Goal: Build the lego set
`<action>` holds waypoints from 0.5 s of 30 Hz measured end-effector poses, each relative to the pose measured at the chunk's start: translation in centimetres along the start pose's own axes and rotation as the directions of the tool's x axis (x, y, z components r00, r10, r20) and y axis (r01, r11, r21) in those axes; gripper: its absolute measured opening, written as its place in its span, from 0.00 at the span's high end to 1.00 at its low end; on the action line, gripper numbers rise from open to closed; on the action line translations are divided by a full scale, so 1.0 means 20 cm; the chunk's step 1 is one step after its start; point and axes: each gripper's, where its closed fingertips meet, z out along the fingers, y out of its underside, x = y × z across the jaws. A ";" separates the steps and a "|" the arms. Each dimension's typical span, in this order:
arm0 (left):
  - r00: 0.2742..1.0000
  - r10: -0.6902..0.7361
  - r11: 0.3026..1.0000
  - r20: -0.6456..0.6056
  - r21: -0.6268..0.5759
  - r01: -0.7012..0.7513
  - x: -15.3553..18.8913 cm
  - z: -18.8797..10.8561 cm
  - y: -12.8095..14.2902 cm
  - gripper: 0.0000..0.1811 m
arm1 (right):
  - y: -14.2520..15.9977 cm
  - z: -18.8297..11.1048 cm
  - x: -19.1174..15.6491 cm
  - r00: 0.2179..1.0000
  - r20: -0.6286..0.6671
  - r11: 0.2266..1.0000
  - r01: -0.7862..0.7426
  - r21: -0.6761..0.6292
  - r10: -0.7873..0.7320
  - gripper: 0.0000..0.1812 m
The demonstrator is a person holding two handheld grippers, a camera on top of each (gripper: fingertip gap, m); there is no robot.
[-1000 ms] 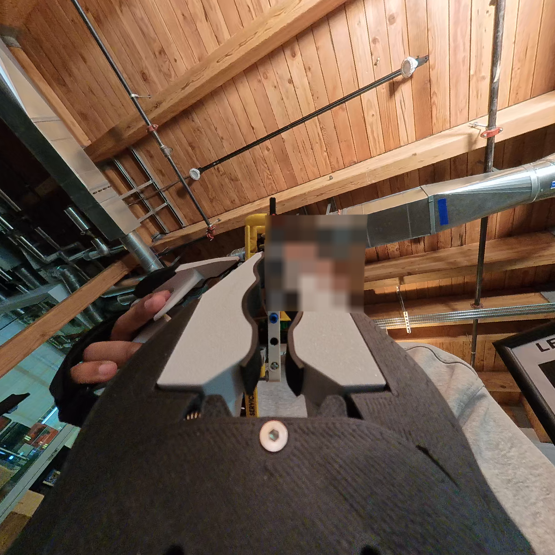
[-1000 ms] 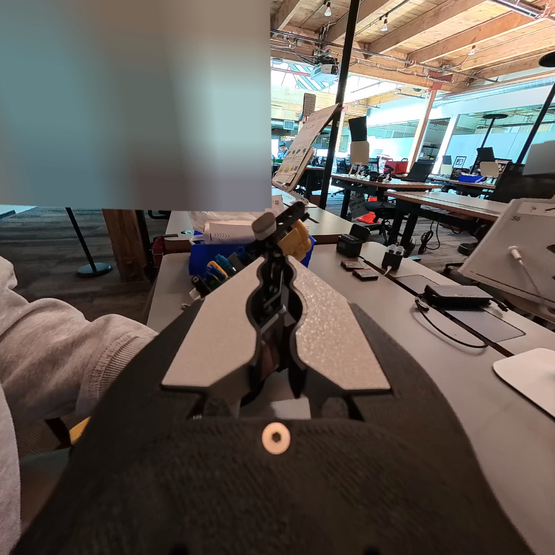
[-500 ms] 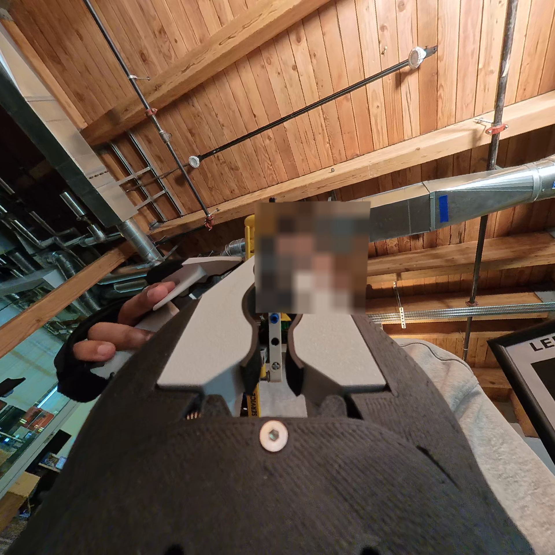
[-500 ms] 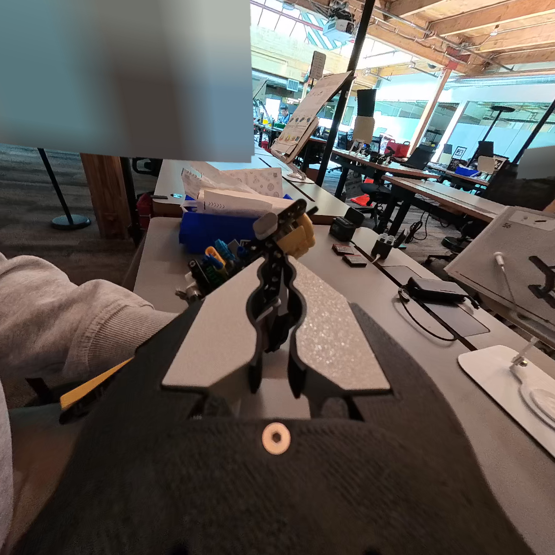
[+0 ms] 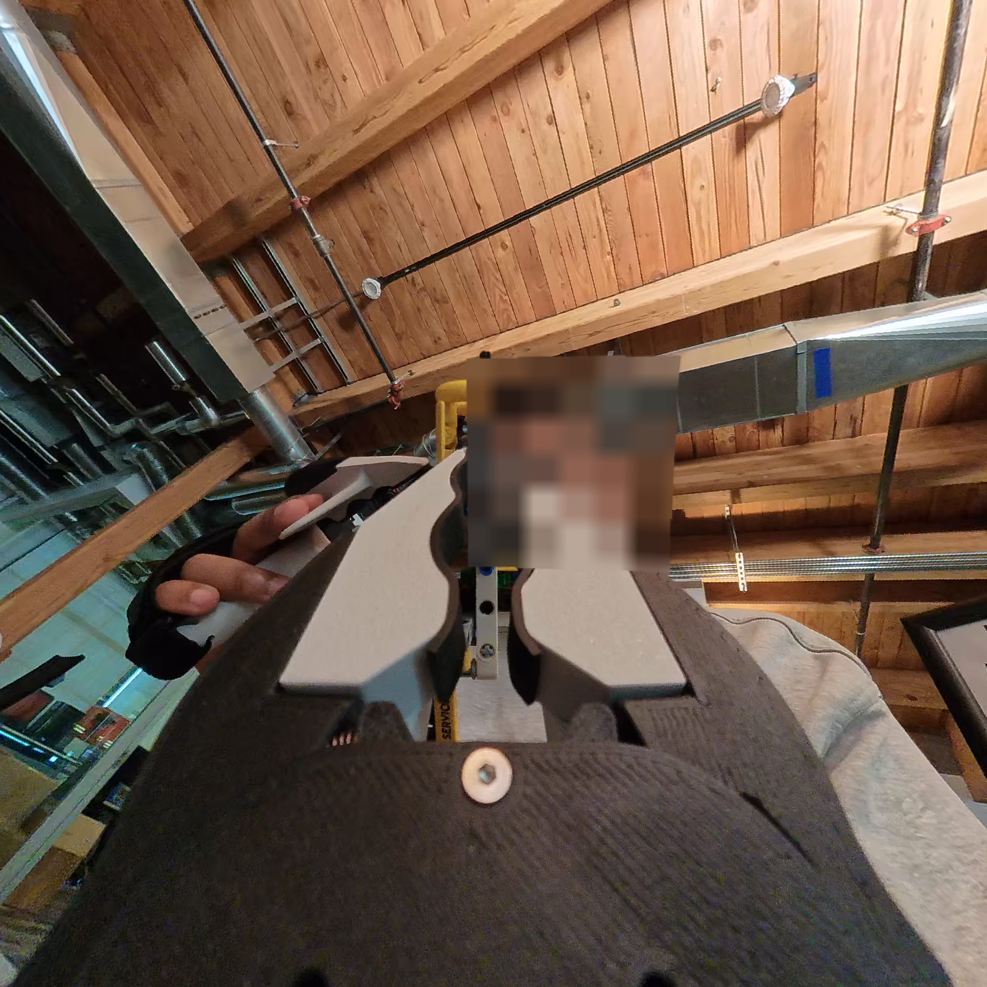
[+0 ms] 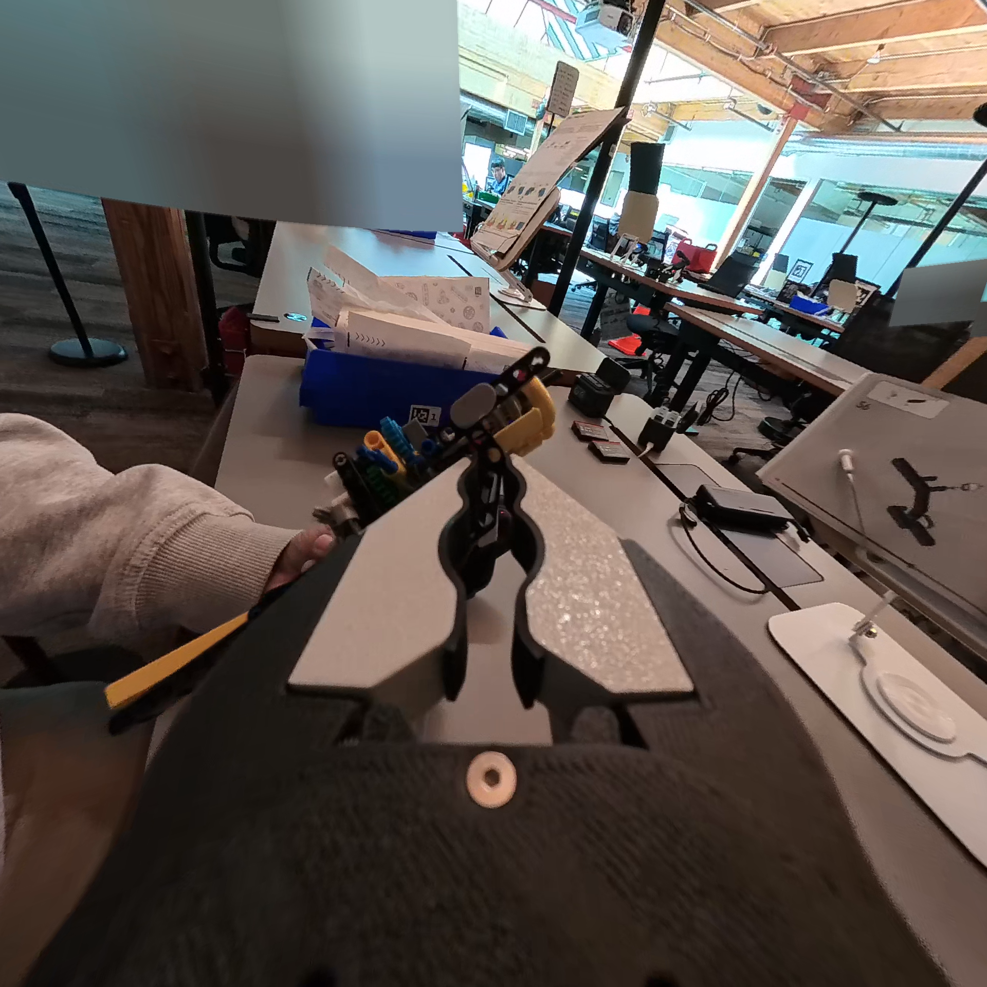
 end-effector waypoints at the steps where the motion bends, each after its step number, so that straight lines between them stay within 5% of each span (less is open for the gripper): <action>1: 1.000 0.003 1.000 0.004 0.001 -0.003 0.00 0.00 0.00 0.98 | 0.00 0.00 0.00 1.000 0.001 1.000 -0.010 -0.001 0.010 0.97; 15: 1.000 0.011 1.000 0.018 0.000 -0.011 -0.01 0.00 0.00 0.98 | 0.01 -0.01 0.04 0.969 -0.026 0.968 -0.247 -0.052 0.246 0.97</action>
